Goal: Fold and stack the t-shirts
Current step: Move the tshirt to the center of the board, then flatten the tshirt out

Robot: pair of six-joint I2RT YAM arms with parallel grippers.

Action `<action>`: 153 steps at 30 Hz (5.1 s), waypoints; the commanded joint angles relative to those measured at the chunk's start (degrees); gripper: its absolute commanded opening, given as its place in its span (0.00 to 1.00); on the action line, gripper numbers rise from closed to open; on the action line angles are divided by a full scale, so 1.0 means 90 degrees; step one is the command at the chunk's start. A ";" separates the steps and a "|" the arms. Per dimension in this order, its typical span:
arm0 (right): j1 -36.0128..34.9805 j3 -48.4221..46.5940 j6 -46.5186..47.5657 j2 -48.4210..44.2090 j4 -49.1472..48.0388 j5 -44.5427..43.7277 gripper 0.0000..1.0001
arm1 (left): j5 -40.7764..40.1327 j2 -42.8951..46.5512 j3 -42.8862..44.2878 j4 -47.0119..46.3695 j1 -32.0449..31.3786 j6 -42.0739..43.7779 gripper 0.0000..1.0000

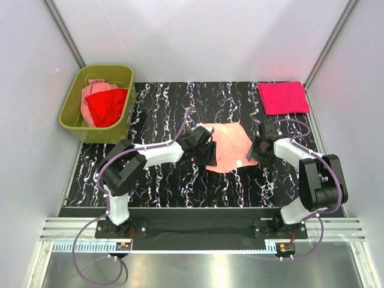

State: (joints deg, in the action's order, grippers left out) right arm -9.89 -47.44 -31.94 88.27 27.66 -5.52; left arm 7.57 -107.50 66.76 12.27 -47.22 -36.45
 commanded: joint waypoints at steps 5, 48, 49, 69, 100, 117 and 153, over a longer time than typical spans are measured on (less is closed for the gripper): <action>-0.0014 -0.0848 0.0189 0.0242 -0.0292 -0.0022 0.06 | -0.0411 0.0099 0.1017 0.0236 0.0031 0.0250 0.00; -0.0005 -0.3300 0.0756 0.0208 0.0394 0.1297 0.00 | 0.0410 0.0441 0.3061 0.3021 0.2229 0.1696 0.50; -0.0005 -0.3429 0.0776 0.0386 0.0500 0.1345 0.00 | 0.0167 0.0518 0.2945 0.2973 0.2210 0.1696 0.54; 0.0005 -0.3460 0.0483 0.1062 0.0481 0.0955 0.02 | -0.1261 0.0891 0.0717 0.1830 0.0160 0.2438 0.60; 0.0015 -0.3293 0.0502 0.0681 0.0335 0.1268 0.03 | -0.3058 -0.0184 0.1078 0.2455 -0.0827 0.2312 0.31; 0.0015 -0.4767 0.0707 -0.0685 0.2051 -0.0069 0.00 | -0.4765 0.2821 0.3274 0.4914 -0.0837 0.1784 0.00; -0.0024 -0.6423 0.1527 0.1839 0.0271 0.2878 0.13 | -0.2923 0.4308 0.3070 0.4769 0.2091 0.1970 0.00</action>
State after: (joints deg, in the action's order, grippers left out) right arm -9.96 -94.63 -22.00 95.94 24.77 11.51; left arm -26.28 -69.82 94.24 59.18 -31.68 -17.28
